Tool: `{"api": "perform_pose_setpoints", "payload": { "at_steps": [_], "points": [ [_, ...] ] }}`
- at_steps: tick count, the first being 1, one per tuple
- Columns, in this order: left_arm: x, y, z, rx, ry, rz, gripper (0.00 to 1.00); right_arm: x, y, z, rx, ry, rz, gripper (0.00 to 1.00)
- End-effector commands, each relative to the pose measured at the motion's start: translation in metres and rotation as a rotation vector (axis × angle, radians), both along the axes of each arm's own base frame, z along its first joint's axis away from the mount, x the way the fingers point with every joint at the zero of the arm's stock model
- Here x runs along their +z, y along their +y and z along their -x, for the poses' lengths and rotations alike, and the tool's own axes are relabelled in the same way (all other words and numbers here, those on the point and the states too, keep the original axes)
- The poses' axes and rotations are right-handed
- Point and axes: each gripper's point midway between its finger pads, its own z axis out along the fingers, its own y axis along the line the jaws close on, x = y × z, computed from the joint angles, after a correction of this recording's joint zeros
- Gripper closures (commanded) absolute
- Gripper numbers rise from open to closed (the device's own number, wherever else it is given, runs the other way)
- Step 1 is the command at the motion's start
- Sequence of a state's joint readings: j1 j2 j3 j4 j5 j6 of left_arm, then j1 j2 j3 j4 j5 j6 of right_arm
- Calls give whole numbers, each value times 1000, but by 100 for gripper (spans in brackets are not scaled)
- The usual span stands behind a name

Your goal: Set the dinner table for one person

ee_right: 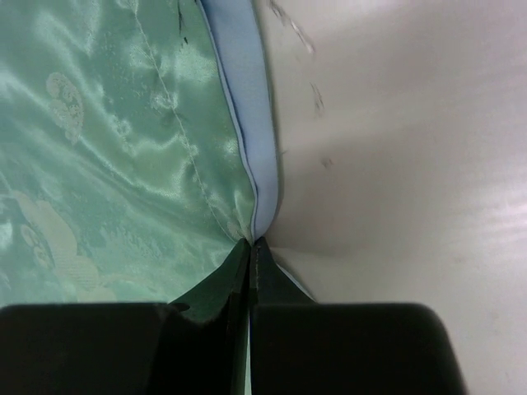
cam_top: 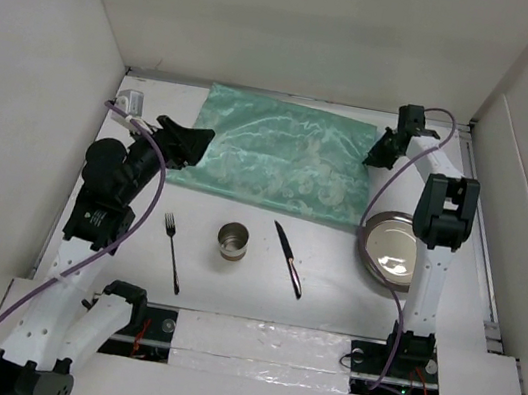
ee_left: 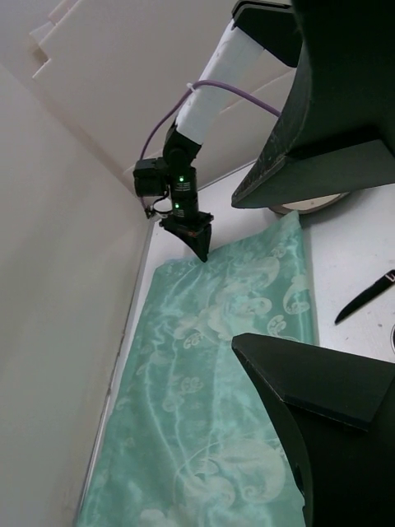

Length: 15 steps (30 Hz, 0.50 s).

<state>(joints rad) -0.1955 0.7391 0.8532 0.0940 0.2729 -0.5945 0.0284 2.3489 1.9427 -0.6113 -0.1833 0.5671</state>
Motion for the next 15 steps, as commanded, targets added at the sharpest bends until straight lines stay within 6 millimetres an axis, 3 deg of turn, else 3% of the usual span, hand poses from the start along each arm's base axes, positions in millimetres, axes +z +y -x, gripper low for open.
{"api": "perform_pose_setpoints", "payload": {
  "at_steps": [1, 4, 5, 7, 9, 12, 13, 14, 15],
  "points": [
    [13, 1, -2, 12, -43, -14, 41, 26, 7, -45, 44, -162, -19, 99],
    [6, 0, -7, 13, -23, -19, 41, 22, 12, -55, 78, -173, -37, 100],
    [5, 1, -8, 15, -20, -20, 41, 35, 15, -64, 89, -210, -46, 100],
    [1, 0, -11, 16, -11, -22, 41, 33, 19, -70, 101, -219, -66, 100],
    [-2, 2, -13, 27, -7, -20, 41, 46, 21, -80, 107, -258, -76, 99],
    [-5, 3, -14, 37, -4, -17, 41, 50, 14, -83, 95, -285, -64, 85],
    [-6, 3, -15, 37, 1, -18, 41, 53, 13, -83, 95, -298, -62, 72],
    [-6, 3, -15, 37, 1, -18, 41, 78, 7, -84, 85, -351, -60, 66],
    [-8, 3, -15, 36, 4, -19, 41, 84, 3, -83, 85, -382, -66, 59]
  ]
}}
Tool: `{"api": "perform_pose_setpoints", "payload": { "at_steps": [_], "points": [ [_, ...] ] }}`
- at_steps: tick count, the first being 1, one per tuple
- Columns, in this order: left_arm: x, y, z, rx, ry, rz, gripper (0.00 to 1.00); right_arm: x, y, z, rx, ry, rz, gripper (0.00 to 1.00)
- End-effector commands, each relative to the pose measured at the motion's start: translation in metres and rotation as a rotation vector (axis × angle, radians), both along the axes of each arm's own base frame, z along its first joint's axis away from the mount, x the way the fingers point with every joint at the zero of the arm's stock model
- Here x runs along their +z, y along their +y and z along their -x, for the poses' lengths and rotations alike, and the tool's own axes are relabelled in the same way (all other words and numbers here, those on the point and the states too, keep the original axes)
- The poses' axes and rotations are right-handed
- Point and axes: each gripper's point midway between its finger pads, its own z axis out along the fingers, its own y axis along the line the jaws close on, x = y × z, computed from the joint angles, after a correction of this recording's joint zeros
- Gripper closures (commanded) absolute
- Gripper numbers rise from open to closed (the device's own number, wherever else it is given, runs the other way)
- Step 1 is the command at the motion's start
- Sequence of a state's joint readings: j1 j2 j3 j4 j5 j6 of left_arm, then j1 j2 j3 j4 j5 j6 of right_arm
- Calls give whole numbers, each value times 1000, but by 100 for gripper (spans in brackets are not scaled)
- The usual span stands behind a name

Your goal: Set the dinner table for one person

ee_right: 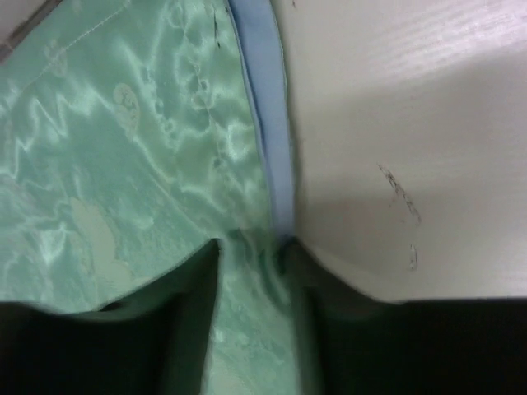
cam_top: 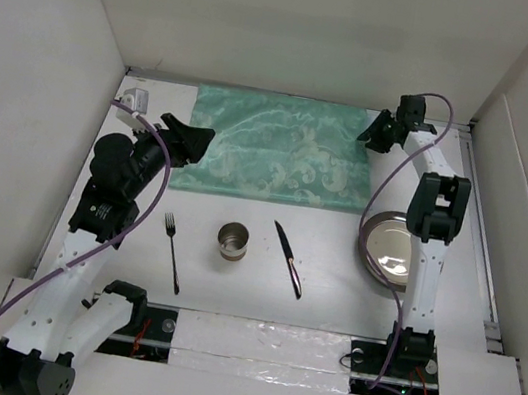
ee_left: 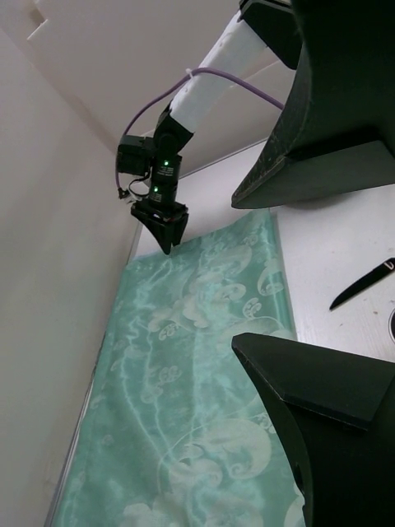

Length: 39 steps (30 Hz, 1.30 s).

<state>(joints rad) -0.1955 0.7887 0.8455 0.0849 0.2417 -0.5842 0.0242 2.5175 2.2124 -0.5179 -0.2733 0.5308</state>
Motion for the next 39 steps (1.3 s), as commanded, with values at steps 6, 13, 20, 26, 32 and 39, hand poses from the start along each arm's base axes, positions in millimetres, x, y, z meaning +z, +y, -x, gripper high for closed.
{"api": "perform_pose_setpoints", "payload": {
  "at_steps": [6, 13, 20, 26, 32, 39],
  "points": [
    [10, -6, 1, -32, -51, 19, 41, 222, -14, 13, 39, -473, 3, 31],
    [13, -19, 11, -120, -81, 25, 83, 294, 35, 150, 150, -720, 13, 86],
    [-12, -8, 24, -88, -30, -79, 100, 204, 125, 286, 417, -621, 23, 100],
    [-55, 15, 42, -3, 43, -235, 78, 170, 198, 378, 616, -557, 20, 70],
    [-61, 27, 46, 66, 23, -260, 63, 140, 255, 400, 720, -479, 141, 50],
    [-61, 24, 45, 49, 21, -260, 63, 105, 286, 376, 708, -423, 325, 51]
  ]
}}
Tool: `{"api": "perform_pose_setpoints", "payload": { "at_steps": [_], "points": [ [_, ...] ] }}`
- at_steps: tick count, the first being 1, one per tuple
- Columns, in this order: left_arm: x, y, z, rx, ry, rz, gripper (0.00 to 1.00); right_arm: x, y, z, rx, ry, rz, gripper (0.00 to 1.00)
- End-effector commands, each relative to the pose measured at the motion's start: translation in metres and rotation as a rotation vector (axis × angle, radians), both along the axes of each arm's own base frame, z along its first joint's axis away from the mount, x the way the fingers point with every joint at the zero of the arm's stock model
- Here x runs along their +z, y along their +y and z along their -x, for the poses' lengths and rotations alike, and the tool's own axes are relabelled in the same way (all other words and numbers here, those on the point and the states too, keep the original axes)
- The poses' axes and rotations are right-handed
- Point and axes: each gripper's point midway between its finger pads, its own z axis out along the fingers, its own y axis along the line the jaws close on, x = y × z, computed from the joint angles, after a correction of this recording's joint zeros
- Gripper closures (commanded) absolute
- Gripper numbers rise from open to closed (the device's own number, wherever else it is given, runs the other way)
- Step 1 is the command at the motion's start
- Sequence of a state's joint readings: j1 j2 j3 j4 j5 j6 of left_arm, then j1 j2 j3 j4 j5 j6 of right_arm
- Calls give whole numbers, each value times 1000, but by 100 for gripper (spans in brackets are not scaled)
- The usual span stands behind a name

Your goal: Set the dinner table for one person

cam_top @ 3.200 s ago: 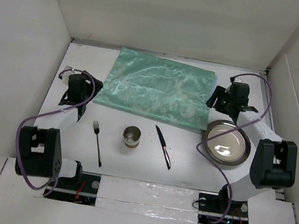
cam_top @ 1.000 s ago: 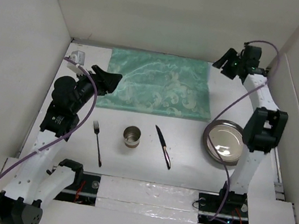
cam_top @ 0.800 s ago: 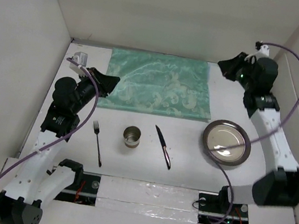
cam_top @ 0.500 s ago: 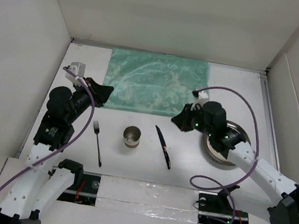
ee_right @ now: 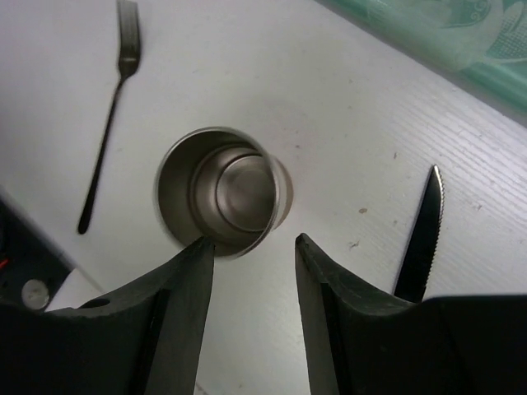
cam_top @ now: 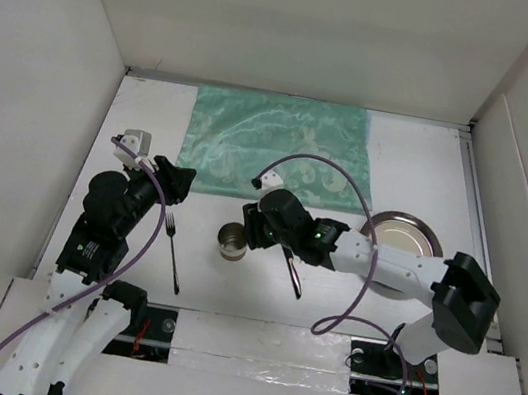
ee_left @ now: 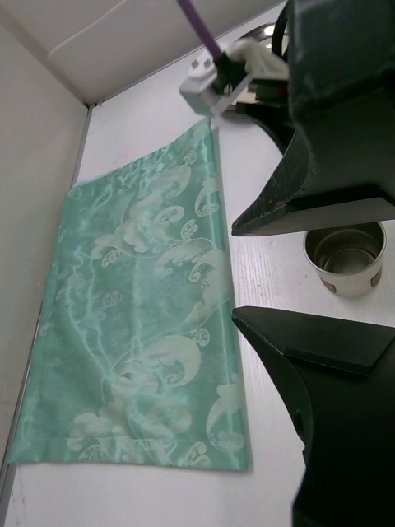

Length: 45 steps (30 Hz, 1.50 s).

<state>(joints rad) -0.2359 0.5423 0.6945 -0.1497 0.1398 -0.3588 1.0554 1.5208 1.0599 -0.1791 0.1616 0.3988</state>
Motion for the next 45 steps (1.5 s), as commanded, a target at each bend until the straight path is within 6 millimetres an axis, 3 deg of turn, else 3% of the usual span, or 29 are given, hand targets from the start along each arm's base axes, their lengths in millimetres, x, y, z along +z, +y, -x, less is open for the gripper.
{"api": "perform_pose_setpoints", "payload": {
  "at_steps": [1, 5, 9, 11, 12, 14, 17, 20, 21, 23, 26, 28, 30, 31, 32, 33, 34, 35, 36, 38, 39, 40, 41, 42, 43, 44, 45],
  "points": [
    [6, -1, -2, -6, -33, -14, 63, 7, 3, -25, -72, -80, 66, 51],
    [6, -3, -2, -18, -33, -12, 63, -5, 12, -35, -80, -81, 114, 55],
    [7, -6, -2, -34, -34, -7, 63, -13, 22, -39, -74, -68, 119, 79],
    [7, -7, -1, -43, -33, -6, 63, -16, 28, -39, -61, -64, 116, 80],
    [6, -8, 0, -48, -32, -5, 63, -18, 27, -43, -60, -55, 118, 86],
    [7, -7, -1, -45, -34, -5, 63, -15, 31, -44, -59, -54, 117, 87],
    [7, -7, 0, -45, -33, -6, 63, -18, 31, -53, -48, -48, 132, 81],
    [9, -8, 0, -50, -39, -5, 63, -26, 31, -51, -38, -24, 155, 94],
    [9, -8, 0, -50, -36, -6, 63, -18, 30, -52, -48, -37, 135, 100],
    [8, -9, 0, -54, -34, -6, 63, -3, 26, -64, -73, -60, 84, 100],
    [9, -9, 0, -54, -37, -3, 63, 39, 6, -99, -134, -101, -23, 100],
    [8, -8, -1, -50, -34, -8, 63, 70, -20, -138, -193, -141, -106, 100],
    [8, -9, 0, -57, -31, -6, 63, 88, -44, -168, -248, -169, -125, 100],
    [7, -9, 0, -57, -31, -6, 63, 108, -72, -199, -321, -209, -127, 100],
    [6, -8, -2, -48, -26, -8, 63, 106, -98, -235, -394, -218, -90, 100],
    [6, -8, -2, -48, -26, -8, 63, 106, -98, -236, -394, -218, -89, 100],
    [6, -8, -3, -48, -23, -9, 63, 126, -125, -263, -457, -257, -90, 100],
    [6, -9, -3, -51, -22, -7, 63, 131, -138, -279, -491, -267, -82, 100],
    [5, -10, -2, -60, -19, -8, 63, 107, -146, -300, -514, -231, -43, 100],
    [5, -10, -4, -54, -17, -8, 63, 101, -181, -331, -583, -212, -11, 100],
    [4, -9, -5, -47, -14, -11, 63, 100, -185, -357, -604, -220, -8, 100],
    [3, -9, -6, -45, -9, -12, 63, 93, -195, -365, -621, -195, 27, 100],
    [2, -9, -6, -47, -8, -12, 63, 124, -211, -385, -660, -258, -5, 100],
    [1, -10, -5, -51, -5, -12, 63, 94, -217, -401, -678, -222, 29, 100],
    [2, -10, -6, -51, -7, -12, 63, 84, -225, -407, -690, -199, 44, 100],
    [0, -10, -7, -51, 1, -14, 63, 107, -238, -419, -710, -242, 7, 100],
    [-1, -9, -8, -46, 5, -17, 63, 101, -243, -425, -714, -234, 4, 100]
  ]
}}
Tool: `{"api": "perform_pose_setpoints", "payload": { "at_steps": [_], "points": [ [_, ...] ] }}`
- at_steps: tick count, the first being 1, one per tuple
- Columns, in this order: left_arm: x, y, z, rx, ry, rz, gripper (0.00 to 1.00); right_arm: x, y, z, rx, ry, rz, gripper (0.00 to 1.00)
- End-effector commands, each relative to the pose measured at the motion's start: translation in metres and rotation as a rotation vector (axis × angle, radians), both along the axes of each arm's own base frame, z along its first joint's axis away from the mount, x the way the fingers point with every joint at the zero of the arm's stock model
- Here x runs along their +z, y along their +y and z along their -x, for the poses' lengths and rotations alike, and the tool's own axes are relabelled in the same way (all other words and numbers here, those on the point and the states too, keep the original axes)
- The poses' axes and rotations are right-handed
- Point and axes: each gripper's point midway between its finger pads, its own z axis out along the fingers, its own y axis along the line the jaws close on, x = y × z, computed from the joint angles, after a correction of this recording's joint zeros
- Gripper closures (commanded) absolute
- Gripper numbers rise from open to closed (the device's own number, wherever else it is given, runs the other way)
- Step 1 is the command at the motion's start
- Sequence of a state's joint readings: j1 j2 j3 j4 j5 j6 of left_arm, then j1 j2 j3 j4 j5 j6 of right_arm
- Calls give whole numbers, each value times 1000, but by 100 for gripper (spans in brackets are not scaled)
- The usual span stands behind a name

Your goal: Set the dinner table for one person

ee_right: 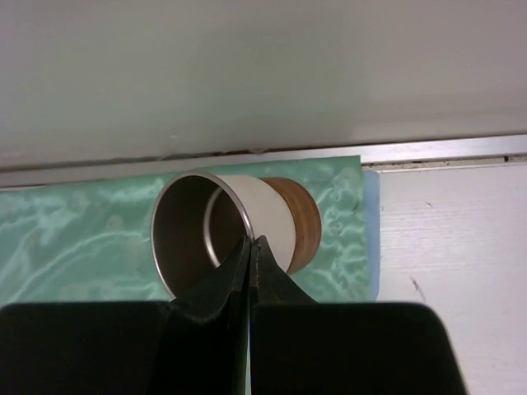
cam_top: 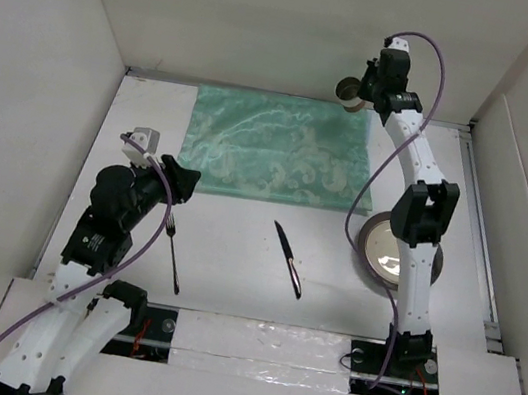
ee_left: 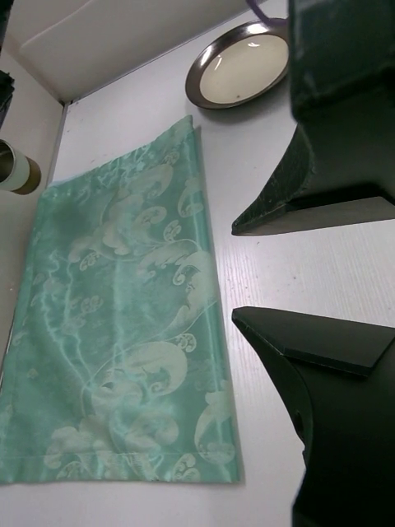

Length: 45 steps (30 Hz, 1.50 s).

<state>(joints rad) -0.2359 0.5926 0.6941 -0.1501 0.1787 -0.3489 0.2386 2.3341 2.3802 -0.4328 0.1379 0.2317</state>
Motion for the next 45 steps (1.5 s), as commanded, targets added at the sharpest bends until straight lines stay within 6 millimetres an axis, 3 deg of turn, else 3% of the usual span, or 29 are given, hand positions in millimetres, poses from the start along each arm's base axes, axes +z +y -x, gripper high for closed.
{"api": "perform_pose_setpoints", "payload": {
  "at_steps": [1, 4, 9, 10, 12, 13, 18, 21, 24, 30, 34, 43, 45],
  "points": [
    [12, -2, -4, -9, -39, -1, 63, -18, -21, -12, -16, 57, 9, 100],
    [10, -4, -6, -18, -33, -1, 63, -26, -33, -24, -20, 48, -51, 100],
    [9, -6, -10, -21, -22, -5, 63, -69, -32, -26, 24, 119, -156, 100],
    [9, -6, -10, -21, -22, -5, 63, -69, -32, -26, 24, 119, -156, 100],
    [8, -6, -11, -23, -19, -7, 63, -58, -33, -26, 32, 90, -209, 100],
    [6, -6, -11, -25, -13, -6, 63, -67, -39, -23, 22, 108, -220, 100],
    [5, -7, -11, -26, -6, -6, 63, -20, -37, -20, 38, 18, -295, 100],
    [5, -6, -12, -18, -9, -7, 63, -4, -31, -17, 58, -16, -341, 100],
    [4, -6, -12, -20, -5, -7, 63, -5, -25, -16, 62, -19, -348, 100],
    [4, -6, -11, -18, -8, -7, 63, -45, -17, -23, 53, 44, -360, 100],
    [4, -5, -12, -17, -6, -8, 63, -76, -26, -27, 9, 89, -368, 100],
    [5, -6, -12, -18, -8, -7, 63, -105, -46, -26, -57, 146, -384, 99],
    [3, -6, -12, -18, -5, -8, 63, -113, -48, -23, -55, 168, -406, 91]
  ]
}}
